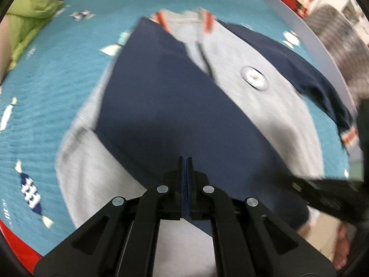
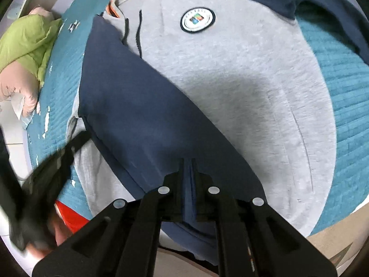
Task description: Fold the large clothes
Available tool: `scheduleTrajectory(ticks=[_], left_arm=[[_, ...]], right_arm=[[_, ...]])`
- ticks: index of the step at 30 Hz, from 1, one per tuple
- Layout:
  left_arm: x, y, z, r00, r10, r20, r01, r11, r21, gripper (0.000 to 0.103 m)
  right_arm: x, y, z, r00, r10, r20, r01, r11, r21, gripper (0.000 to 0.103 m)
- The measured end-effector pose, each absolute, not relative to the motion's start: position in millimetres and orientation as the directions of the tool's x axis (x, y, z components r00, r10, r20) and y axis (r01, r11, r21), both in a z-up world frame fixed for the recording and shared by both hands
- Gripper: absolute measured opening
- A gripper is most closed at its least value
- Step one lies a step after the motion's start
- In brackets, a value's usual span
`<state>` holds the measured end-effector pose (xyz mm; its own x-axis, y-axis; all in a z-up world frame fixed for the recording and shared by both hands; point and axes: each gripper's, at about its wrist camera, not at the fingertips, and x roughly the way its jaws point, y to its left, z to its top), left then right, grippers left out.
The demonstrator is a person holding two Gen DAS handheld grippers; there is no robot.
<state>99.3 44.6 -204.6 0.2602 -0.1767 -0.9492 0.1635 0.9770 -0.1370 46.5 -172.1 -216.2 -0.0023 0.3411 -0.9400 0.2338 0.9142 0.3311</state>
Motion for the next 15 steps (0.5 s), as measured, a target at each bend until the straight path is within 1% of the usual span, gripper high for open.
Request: scheduleTrajectory(ticks=[2,3,4,5,6,7,10,11,12,15], left_arm=[[90,29,-211,0.238,-0.188,-0.953,0.185,0.972,-0.145,0.002],[87,23,-218,0.224,-0.172,-0.959,0.194,0.972,-0.129,0.002],[85,17,-231,0.198,-0.150,-0.969,0.196,0.974,-0.111,0.002],[84,14,-241,0.176,-0.139,-0.975,0.193,0.976,-0.104,0.002],[80,8,-252,0.147,-0.122,-0.982,0.190,0.977,-0.093,0.001],[79,6,-256,0.164,-0.110,-0.980,0.191,0.978,-0.078,0.001],[77,2,-249,0.193,-0.093,-0.977,0.196,0.979,-0.055,0.002],[77,1,-248,0.195,-0.094,-0.976,0.191,0.980,-0.056,0.002],[76,-1,-245,0.198,-0.092,-0.976,0.191,0.980,-0.054,0.002],[72,-7,-223,0.282,-0.089,-0.955,0.213,0.977,-0.028,0.003]], right_arm=[[49,-173,-225,-0.023,0.329,-0.944,0.237,0.919,0.315,0.006],[49,-173,-237,-0.042,0.334,-0.942,0.246,0.917,0.314,0.006],[48,-174,-244,-0.047,0.333,-0.942,0.258,0.915,0.311,0.002],[48,-176,-248,-0.040,0.338,-0.940,0.267,0.910,0.316,0.000],[47,-177,-247,-0.037,0.350,-0.936,0.268,0.906,0.328,0.000],[47,-178,-245,-0.034,0.357,-0.934,0.266,0.904,0.335,0.000],[45,-183,-240,-0.024,0.381,-0.924,0.271,0.892,0.361,0.001],[44,-184,-237,-0.014,0.396,-0.918,0.268,0.886,0.378,0.006],[43,-187,-234,-0.006,0.400,-0.917,0.262,0.885,0.385,0.006],[41,-196,-217,0.059,0.420,-0.906,0.248,0.872,0.421,0.006]])
